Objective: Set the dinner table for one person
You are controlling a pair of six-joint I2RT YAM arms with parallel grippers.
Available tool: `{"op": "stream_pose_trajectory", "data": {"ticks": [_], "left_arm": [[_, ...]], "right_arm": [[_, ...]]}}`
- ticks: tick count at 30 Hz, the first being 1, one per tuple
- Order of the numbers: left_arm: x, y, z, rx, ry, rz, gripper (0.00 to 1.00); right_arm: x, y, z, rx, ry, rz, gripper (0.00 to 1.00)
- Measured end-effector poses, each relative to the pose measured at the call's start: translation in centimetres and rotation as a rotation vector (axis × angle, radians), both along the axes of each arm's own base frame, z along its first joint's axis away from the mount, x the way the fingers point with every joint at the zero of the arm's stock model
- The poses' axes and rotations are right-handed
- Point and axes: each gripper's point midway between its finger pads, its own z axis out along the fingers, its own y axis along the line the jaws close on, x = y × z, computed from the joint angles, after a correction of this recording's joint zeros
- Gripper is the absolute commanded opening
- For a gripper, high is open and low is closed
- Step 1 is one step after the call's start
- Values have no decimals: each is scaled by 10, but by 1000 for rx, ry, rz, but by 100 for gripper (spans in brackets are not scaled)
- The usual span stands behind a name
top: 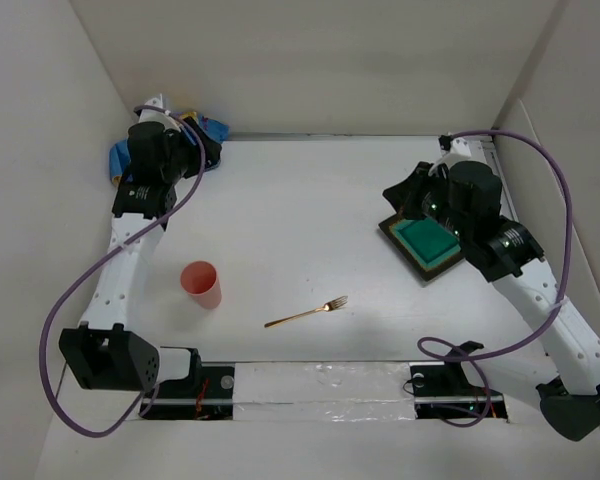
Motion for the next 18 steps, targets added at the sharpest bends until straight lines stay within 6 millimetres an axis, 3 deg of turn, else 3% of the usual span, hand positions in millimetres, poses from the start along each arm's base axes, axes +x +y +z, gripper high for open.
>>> {"op": "stream_pose_trajectory", "data": {"ticks": [3,4,5,9,11,12,16,18], "left_arm": [[13,13,7,18,6,81,29],[20,19,10,27,5,111,2],[27,25,13,30,4,143,0],[59,58,15,41,19,259,0],[71,74,10,27,34,310,22],[83,94,0,29,57,349,23],[110,151,-45,5,152,500,47],[119,175,-73,5,203,567,48]], "right_arm": [[0,-1,0,5,3,6,0],[0,0,-1,6,4,14,0],[-1,1,-2,7,7,25,0],[-3,6,-8,4,23,63,0],[-2,6,-10,3,28,70,0],[-1,6,-11,2,31,71,0],[-2,8,-14,3,39,88,0],[-1,10,-18,0,50,96,0]]}}
